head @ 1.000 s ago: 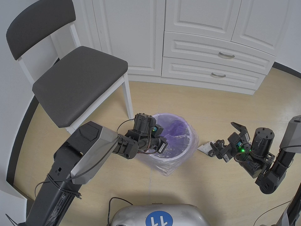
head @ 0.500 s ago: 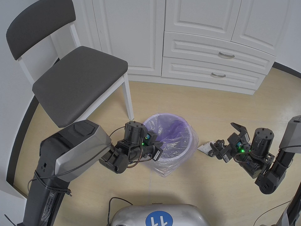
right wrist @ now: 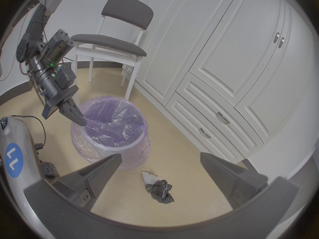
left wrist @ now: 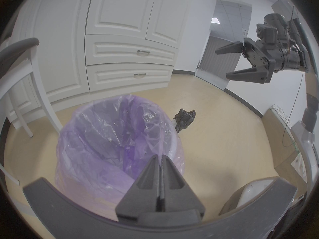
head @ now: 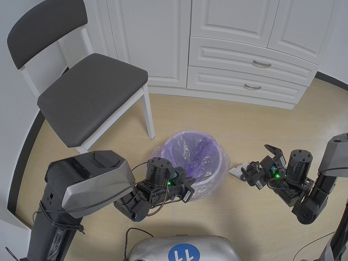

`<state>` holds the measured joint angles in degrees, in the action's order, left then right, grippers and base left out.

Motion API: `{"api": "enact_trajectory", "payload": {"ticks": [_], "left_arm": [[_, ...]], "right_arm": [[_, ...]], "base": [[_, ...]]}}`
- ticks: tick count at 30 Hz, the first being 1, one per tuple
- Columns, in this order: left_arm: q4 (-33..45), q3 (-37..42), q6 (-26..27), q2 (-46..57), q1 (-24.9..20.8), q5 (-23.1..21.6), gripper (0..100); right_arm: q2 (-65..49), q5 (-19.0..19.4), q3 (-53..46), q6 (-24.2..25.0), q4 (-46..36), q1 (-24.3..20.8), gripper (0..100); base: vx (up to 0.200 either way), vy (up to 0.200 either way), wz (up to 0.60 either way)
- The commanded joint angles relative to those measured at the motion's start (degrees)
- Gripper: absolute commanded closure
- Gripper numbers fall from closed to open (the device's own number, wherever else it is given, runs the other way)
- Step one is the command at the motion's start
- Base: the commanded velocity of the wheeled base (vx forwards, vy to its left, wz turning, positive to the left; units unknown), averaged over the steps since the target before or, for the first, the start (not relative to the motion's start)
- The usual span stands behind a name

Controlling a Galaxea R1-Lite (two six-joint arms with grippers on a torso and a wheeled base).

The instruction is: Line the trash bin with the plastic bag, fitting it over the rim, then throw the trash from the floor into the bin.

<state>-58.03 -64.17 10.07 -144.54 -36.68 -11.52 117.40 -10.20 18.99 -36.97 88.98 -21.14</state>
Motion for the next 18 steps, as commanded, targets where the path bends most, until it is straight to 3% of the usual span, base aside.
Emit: {"api": "enact_trajectory", "payload": {"ticks": [1,18], "left_arm": [[-1.3,1.07,-0.4,-1.88,-0.58,0.18,100],[-7.1,5.11,-0.49,-4.17,-1.64,1.15,100]], "right_arm": [[0.82,0.01,0.08,-0.03,1.02,-0.04,0],[3.81,-0.08,1.57,-0.03,1.02,0.04,0]], "base": [[0.0,0.0,0.0],[0.0,0.0,0.0]]}}
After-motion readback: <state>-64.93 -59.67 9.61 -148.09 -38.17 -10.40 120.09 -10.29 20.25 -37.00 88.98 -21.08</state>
